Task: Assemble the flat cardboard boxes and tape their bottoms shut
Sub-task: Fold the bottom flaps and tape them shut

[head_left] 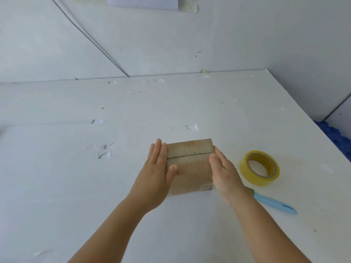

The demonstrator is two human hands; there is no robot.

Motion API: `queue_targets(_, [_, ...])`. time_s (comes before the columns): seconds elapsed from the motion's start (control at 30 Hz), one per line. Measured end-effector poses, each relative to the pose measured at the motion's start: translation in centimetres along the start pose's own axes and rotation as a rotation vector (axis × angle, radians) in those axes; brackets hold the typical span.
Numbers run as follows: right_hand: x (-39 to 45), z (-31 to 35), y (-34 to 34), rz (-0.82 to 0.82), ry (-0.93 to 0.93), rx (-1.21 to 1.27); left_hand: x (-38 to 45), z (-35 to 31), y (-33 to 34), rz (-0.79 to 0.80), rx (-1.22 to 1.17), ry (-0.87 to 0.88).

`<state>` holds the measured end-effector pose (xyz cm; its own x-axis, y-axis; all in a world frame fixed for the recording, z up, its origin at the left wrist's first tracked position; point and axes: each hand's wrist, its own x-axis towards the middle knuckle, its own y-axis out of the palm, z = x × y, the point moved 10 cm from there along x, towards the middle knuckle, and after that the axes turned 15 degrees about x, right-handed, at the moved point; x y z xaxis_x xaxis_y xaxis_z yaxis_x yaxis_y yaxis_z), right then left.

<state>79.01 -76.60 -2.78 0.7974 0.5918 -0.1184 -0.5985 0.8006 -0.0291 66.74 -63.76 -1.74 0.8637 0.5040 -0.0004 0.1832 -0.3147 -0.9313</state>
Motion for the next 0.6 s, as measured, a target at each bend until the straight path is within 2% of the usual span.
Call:
queue_targets(0.1, [0.2, -0.7, 0.3, 0.042, 0.045, 0.042, -1.6, 1.4, 1.4, 0.010, -0.472, -0.209])
queue_targets(0.2, [0.3, -2.3, 0.3, 0.082, 0.148, 0.128, -1.8, 1.5, 2.2, 0.031, -0.728, -0.266])
queue_targets(0.3, [0.3, -3.6, 0.4, 0.127, 0.277, 0.127, -1.8, 1.3, 2.5, 0.115, -0.779, -0.238])
queue_targets(0.37, [0.3, -3.5, 0.4, 0.140, 0.301, 0.108, -2.0, 1.3, 2.2, 0.144, -0.775, -0.238])
queue_targets(0.5, [0.4, -2.0, -0.1, 0.161, 0.252, 0.068, -1.8, 0.9, 1.1, 0.155, -0.772, -0.192])
queue_targets(0.6, [0.7, -0.2, -0.7, 0.150, 0.182, 0.141, -0.8, 0.2, -0.7, 0.088, -0.709, -0.097])
